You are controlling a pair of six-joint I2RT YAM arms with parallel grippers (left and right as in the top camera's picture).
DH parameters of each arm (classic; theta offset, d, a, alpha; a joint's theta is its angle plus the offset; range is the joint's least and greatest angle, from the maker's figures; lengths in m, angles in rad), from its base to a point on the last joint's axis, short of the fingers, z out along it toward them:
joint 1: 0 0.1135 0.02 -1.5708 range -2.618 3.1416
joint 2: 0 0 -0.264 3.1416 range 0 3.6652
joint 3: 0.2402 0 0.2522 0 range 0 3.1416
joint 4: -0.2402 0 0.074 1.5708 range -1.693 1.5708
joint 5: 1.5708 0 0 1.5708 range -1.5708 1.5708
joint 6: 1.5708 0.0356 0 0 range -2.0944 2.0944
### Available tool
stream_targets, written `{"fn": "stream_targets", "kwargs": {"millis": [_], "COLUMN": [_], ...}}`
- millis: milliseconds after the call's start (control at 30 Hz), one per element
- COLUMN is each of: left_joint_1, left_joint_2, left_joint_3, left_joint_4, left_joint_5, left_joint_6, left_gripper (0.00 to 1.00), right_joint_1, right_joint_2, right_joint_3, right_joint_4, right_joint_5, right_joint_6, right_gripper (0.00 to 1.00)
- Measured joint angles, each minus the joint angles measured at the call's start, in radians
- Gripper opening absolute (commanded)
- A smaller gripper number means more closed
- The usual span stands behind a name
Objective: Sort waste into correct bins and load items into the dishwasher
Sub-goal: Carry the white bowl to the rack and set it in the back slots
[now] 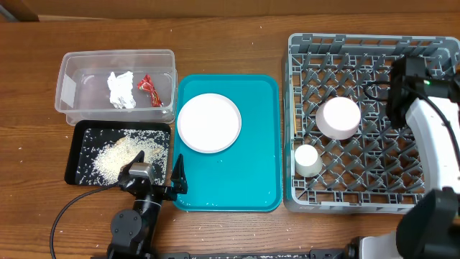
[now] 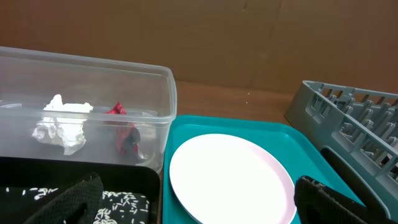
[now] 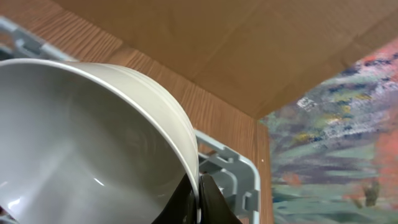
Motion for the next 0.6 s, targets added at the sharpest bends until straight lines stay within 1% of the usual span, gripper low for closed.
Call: {"fn": "stream_targets", "kwargs": {"millis": [133,267,433,600], "left_joint_1": [0.000,0.000,0.000,0.000], "left_joint_2": [0.000,0.000,0.000,0.000], "left_joint_3": [0.000,0.000,0.000,0.000], "left_joint_4": [0.000,0.000,0.000,0.000], "left_joint_5": [0.000,0.000,0.000,0.000], "left_joint_6": [0.000,0.000,0.000,0.000], "left_gripper": [1.00,1.00,1.00,1.00], "right_joint_1": [0.035,0.109,0.209,0.240], "right_joint_2": [0.072,0.140,0.174,0.174], "right_joint_3": [0.000,0.000,-0.001,-0.001], "right_joint_4": [-0.006,-0.013,-0.023,-0.033], "right_joint_5": [-0.006,0.012,0.035,0.057], "right_joint_6": [-0.016,-0.022,-0.025,-0.027], "right_gripper": [0.04,0.04,0.04,0.04]}}
